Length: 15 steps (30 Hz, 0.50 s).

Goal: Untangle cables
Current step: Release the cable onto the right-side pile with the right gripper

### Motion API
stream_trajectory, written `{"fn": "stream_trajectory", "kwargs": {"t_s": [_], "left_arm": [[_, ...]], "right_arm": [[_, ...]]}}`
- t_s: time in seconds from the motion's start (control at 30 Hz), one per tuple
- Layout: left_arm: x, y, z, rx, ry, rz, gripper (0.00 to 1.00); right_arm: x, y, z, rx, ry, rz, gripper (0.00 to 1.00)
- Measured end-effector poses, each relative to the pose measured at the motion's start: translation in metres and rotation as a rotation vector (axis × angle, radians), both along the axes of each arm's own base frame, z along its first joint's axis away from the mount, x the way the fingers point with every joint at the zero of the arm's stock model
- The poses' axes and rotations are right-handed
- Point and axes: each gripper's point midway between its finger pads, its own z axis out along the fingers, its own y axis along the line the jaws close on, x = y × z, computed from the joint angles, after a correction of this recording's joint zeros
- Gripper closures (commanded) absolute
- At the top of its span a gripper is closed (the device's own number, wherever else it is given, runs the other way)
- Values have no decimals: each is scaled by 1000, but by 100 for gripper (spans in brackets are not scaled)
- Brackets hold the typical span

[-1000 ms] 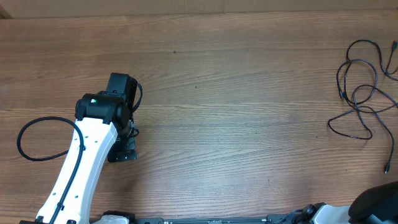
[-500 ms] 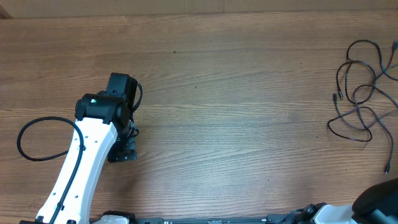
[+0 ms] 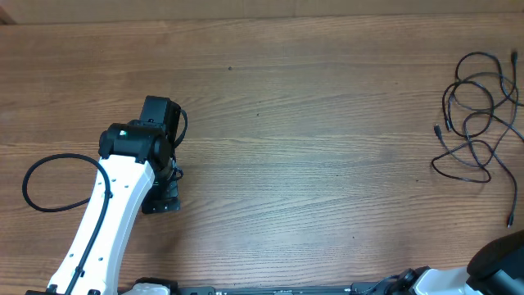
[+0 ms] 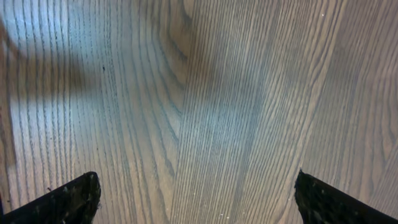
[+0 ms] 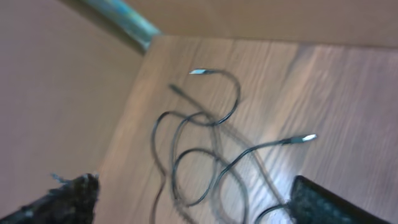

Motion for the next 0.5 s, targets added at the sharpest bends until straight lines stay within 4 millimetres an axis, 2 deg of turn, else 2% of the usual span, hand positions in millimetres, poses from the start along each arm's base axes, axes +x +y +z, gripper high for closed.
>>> {"fn": "stream_trajectory", "kwargs": {"t_s": [0.17, 0.3, 0.5], "left_arm": [[0, 0, 0, 0, 0, 0, 0], [0, 0, 0, 0, 0, 0, 0], [0, 0, 0, 0, 0, 0, 0]], "right_arm": [[20, 31, -3, 53, -17, 107, 0], [39, 65, -7, 83, -8, 198, 0], [69, 135, -22, 121, 29, 364, 0]]}}
